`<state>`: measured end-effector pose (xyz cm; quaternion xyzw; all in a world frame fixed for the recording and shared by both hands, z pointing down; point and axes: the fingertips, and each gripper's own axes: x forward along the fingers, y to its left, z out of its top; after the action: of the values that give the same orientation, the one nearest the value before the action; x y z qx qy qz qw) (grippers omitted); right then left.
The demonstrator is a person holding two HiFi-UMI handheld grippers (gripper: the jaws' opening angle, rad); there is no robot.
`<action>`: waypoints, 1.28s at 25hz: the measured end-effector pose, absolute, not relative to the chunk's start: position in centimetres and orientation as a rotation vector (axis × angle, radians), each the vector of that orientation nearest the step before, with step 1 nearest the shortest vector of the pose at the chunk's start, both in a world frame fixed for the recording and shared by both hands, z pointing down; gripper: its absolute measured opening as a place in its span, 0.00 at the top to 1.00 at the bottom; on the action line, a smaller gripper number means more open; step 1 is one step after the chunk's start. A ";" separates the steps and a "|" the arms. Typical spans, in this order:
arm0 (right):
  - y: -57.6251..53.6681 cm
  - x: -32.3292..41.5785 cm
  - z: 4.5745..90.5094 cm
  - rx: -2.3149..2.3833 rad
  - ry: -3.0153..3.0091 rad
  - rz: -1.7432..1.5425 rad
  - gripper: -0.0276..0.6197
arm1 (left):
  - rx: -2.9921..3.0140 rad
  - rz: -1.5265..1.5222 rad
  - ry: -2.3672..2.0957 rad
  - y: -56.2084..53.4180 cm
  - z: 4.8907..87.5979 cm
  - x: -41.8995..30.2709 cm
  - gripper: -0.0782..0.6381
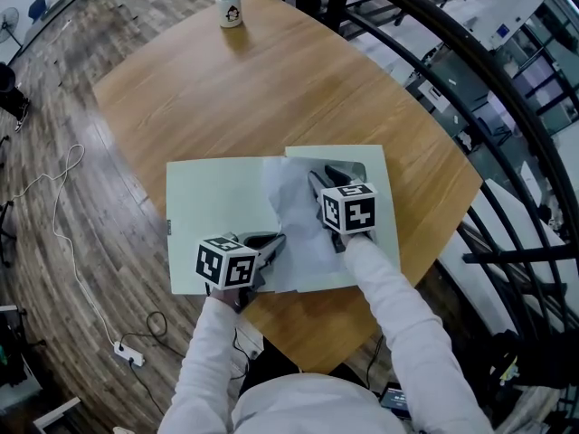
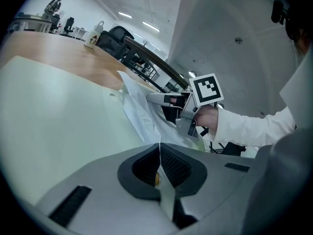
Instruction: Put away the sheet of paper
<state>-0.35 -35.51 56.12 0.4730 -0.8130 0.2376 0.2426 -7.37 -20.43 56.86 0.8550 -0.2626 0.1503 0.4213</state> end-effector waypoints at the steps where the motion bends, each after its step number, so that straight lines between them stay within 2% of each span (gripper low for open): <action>1: -35.6 -0.3 56.4 1.291 -2.217 0.655 0.70 | 2.140 0.380 -0.656 -20.5 57.0 -7.3 0.87; 12: -35.5 -0.3 57.7 1.259 -2.178 0.689 0.68 | 2.083 0.395 -0.666 -21.0 57.4 -7.2 0.87; 23: -31.7 -0.7 49.8 1.248 -2.419 0.695 0.68 | 2.036 0.371 -0.713 -21.0 57.4 -7.1 0.87; 32: -27.9 1.5 46.6 1.280 -2.489 0.656 0.68 | 2.012 0.420 -0.800 -21.2 57.6 -6.2 0.87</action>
<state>1.54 -27.87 46.64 0.4413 -0.8582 0.2260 0.1332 -6.20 -21.24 57.58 0.8140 -0.3238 0.1700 0.4512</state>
